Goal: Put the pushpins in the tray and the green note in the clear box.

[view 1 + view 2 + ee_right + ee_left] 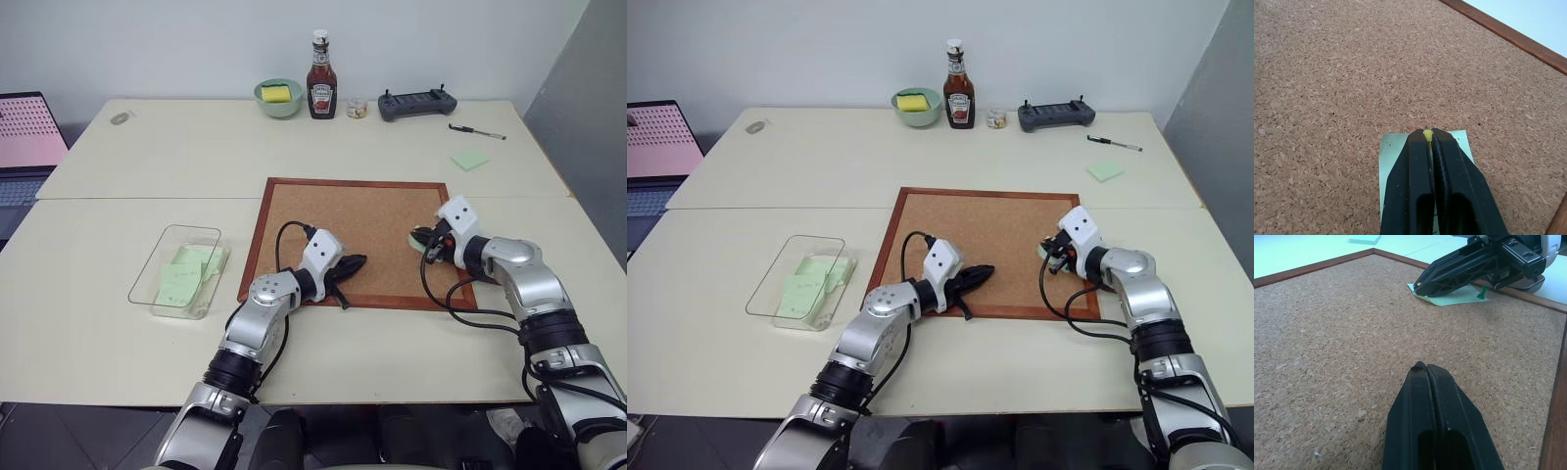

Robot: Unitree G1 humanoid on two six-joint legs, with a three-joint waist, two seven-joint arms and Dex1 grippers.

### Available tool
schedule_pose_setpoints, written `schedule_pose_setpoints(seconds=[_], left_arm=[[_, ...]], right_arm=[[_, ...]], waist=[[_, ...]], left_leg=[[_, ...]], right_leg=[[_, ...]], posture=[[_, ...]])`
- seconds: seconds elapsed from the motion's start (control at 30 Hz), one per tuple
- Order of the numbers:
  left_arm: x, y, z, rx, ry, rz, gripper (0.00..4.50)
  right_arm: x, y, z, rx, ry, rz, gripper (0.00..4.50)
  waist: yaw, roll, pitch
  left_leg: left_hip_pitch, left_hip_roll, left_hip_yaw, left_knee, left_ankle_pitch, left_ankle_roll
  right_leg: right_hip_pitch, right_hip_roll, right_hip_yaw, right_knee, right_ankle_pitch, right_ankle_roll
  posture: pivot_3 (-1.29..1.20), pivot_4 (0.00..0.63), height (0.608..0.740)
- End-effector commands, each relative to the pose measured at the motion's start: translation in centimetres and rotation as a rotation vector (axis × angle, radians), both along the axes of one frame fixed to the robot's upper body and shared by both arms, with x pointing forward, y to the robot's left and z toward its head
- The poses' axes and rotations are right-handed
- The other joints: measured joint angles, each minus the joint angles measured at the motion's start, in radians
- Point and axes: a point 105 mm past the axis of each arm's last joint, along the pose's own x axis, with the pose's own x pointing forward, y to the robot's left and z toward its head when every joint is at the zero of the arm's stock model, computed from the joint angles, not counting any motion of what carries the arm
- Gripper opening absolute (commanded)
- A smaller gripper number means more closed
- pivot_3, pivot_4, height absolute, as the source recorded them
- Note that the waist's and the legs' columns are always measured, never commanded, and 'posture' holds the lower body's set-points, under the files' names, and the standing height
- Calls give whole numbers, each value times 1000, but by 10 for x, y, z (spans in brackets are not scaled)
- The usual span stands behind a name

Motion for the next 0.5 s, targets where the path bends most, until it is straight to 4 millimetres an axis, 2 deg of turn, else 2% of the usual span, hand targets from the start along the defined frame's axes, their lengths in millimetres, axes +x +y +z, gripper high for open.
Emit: schedule_pose_setpoints(seconds=[0.03,0.5], left_arm=[[-5,-2,-11,30,34,-9,0],[-6,-1,-16,48,48,-8,0]], right_arm=[[0,-2,29,34,-88,7,16],[-6,1,38,70,-101,11,16]], waist=[[0,0,0],[-1,0,0]], left_leg=[[0,0,0,0,0,0],[0,0,0,0,0,0]], right_leg=[[0,0,0,0,0,0],[0,0,0,0,0,0]], posture=[[0,150,740],[0,150,740]])
